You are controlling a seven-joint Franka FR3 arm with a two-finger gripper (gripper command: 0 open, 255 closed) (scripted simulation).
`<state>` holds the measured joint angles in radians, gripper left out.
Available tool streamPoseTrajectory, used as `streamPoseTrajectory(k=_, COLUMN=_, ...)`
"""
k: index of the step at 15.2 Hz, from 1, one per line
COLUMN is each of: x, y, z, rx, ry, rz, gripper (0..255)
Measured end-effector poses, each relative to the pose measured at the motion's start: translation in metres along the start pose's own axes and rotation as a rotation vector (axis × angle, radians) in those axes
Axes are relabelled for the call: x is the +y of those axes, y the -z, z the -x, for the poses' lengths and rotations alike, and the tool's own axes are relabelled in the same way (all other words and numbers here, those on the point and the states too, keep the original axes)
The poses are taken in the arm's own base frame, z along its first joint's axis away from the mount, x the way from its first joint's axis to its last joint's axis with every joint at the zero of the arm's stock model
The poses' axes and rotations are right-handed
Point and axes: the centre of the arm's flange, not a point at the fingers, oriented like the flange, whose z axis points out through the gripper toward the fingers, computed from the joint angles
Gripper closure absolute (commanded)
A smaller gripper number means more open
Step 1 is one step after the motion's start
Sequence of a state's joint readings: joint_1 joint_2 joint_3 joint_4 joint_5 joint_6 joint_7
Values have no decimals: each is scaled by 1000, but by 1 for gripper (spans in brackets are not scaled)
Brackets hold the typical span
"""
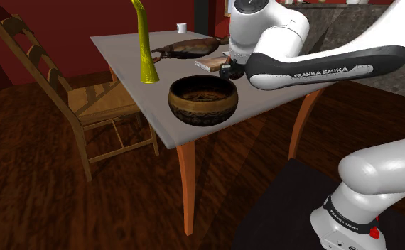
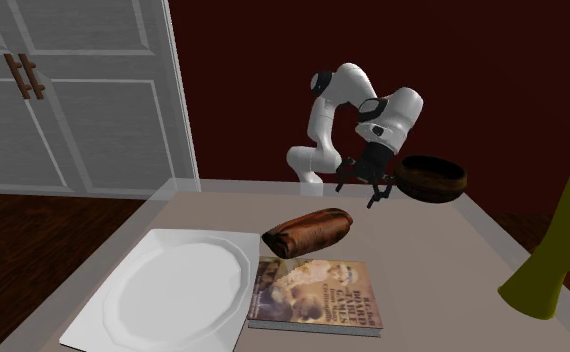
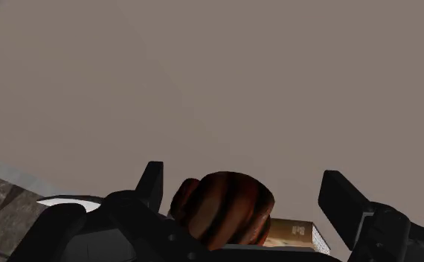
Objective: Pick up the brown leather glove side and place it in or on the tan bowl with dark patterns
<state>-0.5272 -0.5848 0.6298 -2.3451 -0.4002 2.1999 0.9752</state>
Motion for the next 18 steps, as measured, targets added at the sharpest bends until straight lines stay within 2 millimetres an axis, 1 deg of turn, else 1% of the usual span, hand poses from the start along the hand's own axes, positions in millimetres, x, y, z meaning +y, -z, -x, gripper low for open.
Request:
streamPoseTrajectory(k=2, x=-22, y=-16, z=-11, rx=56, ry=-113, rz=66, gripper=0)
streamPoseTrajectory(k=3, x=-30, y=-21, z=-16, rx=76, ry=-155, rz=87, gripper=0)
streamPoseTrajectory(k=4, x=-32, y=-26, z=-18, rx=87, ry=-177, rz=97, gripper=0)
streamPoseTrajectory(k=8, x=-30, y=-43, z=-26, rx=106, ry=-211, rz=104, gripper=0)
streamPoseTrajectory(k=10, x=-26, y=-55, z=-32, rx=110, ry=-221, rz=106, gripper=0)
streamPoseTrajectory(k=11, x=-25, y=-59, z=-31, rx=108, ry=-218, rz=107, gripper=0)
streamPoseTrajectory(k=13, x=-24, y=-62, z=-31, rx=109, ry=-221, rz=107, gripper=0)
streamPoseTrajectory(k=17, x=-24, y=-63, z=-32, rx=108, ry=-221, rz=107, gripper=0)
streamPoseTrajectory(k=18, x=-24, y=-63, z=-31, rx=108, ry=-221, rz=107, gripper=255)
